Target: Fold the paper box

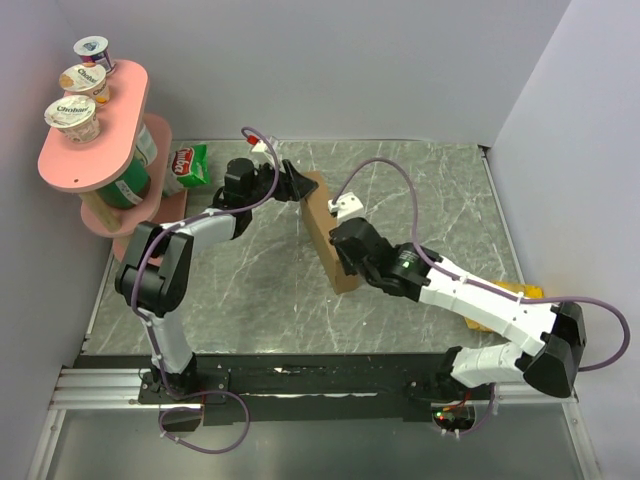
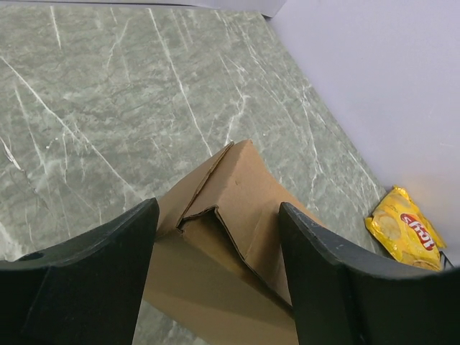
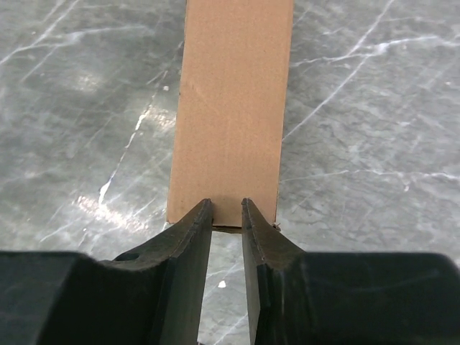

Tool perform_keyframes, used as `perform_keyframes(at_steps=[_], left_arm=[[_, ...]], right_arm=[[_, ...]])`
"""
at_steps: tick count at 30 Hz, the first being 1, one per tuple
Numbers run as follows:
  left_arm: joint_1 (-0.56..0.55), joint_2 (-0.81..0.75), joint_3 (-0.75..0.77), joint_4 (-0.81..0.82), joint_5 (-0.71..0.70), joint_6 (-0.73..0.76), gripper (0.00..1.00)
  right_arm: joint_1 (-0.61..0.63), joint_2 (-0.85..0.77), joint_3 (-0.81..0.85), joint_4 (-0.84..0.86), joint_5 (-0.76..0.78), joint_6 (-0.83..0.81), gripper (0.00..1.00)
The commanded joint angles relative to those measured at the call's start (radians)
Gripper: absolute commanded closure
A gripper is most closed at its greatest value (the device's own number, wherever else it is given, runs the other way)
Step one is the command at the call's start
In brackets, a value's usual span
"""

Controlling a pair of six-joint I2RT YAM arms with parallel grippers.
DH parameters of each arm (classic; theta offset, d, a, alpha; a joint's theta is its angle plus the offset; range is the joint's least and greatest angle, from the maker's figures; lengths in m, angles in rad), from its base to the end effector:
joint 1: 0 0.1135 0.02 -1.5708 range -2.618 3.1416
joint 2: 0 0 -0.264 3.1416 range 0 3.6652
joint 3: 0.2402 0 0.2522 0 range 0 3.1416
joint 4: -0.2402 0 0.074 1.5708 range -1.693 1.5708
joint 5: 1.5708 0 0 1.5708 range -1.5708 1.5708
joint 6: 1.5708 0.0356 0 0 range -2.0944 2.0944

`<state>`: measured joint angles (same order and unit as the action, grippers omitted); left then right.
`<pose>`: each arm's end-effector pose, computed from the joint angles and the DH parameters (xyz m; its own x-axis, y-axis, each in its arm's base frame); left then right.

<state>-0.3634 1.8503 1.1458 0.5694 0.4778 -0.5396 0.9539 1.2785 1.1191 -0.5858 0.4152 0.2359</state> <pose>0.3895 -0.1657 0.2401 -0.4890 -0.3022 -0.8183 0.5715 0.5977 -0.5622 0.1700 0.2149 0.3144 -0.5158 -0.3576 -0.7785 -0.4673 0.8791 -0.0942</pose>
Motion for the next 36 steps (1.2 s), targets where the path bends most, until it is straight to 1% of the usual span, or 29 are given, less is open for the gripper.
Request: perform_keyframes(at_steps=[1,5,13,17,21,25,29,31,32,34,35,36], left_arm=[[-0.012,0.064,-0.006,-0.068,-0.018,0.012,0.3],[-0.012,0.07,-0.021,-0.055,-0.021,0.003,0.3],[-0.012,0.09,-0.034,-0.039,-0.03,-0.023,0.3],[-0.012,0.096,-0.027,-0.049,-0.042,-0.036,0.31],[-0.02,0.092,-0.018,-0.071,-0.064,-0.022,0.34],[-0.051,0.101,0.012,-0.115,-0.093,0.018,0.35],[-0.068,0.122,0.032,-0.115,-0.088,0.007,0.37],[-0.071,0.122,0.032,-0.111,-0.084,0.0,0.36],[-0.071,0.118,0.028,-0.105,-0.081,-0.005,0.35],[-0.068,0.093,0.019,-0.095,-0.076,-0.008,0.34],[-0.068,0.086,0.025,-0.098,-0.064,-0.005,0.33],[-0.068,0.078,0.029,-0.104,-0.05,0.006,0.33]], right_arm=[[0.066,0.119,-0.068,-0.246,0.08,0.08,0.69],[0.124,0.168,-0.077,-0.29,0.12,0.134,0.69],[0.239,0.209,-0.091,-0.318,0.152,0.2,0.69],[0.272,0.239,-0.085,-0.336,0.134,0.226,0.69],[0.279,0.236,-0.099,-0.345,0.097,0.252,0.67],[0.264,0.167,-0.111,-0.335,0.065,0.252,0.66],[0.237,0.191,-0.122,-0.319,0.033,0.229,0.65],[0.22,0.185,-0.117,-0.306,0.016,0.226,0.63],[0.207,0.173,-0.114,-0.296,-0.025,0.226,0.62],[0.165,0.116,-0.111,-0.252,-0.07,0.22,0.57],[0.143,0.095,-0.113,-0.237,-0.094,0.22,0.52],[0.096,0.072,-0.114,-0.209,-0.145,0.212,0.39]])
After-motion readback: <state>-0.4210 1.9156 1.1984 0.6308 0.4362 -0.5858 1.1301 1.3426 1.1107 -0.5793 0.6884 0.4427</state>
